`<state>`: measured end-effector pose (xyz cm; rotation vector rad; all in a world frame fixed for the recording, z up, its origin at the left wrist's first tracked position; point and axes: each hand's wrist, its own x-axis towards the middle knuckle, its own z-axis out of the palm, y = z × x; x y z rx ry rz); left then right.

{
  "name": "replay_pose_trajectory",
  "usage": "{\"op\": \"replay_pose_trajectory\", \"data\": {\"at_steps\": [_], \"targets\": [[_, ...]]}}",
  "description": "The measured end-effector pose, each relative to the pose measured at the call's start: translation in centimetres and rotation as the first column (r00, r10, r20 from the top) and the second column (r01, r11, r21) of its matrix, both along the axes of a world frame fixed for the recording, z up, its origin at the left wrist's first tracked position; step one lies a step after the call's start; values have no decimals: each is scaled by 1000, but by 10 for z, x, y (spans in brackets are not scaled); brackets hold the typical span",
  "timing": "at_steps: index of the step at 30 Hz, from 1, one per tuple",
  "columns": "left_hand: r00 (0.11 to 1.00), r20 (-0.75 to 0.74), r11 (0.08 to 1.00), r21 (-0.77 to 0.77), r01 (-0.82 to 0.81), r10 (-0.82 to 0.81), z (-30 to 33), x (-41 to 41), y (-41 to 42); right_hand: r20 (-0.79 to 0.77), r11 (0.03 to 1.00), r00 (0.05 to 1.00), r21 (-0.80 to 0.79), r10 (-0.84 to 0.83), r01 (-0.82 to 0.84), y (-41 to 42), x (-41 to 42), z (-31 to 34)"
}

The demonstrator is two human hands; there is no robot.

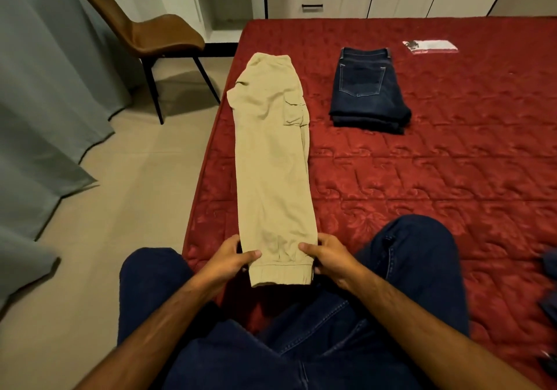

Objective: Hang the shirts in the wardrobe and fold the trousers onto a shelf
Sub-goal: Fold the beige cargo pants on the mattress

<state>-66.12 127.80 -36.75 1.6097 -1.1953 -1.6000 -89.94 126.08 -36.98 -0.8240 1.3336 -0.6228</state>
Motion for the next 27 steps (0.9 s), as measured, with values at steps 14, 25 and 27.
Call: {"op": "replay_pose_trajectory", "data": {"at_steps": [14,25,27], "targets": [[886,299,888,-191,419,-354,-9,21,36,-444,815,840,-329,313,-478,38,-16,0],[656,755,607,-519,602,-6,8,25,3,-822,432,561,-474,94,-767,2,-23,33],[754,652,630,-554,545,-79,28,28,-25,-720,438,655,-524,229,-730,-33,-24,50]]}}
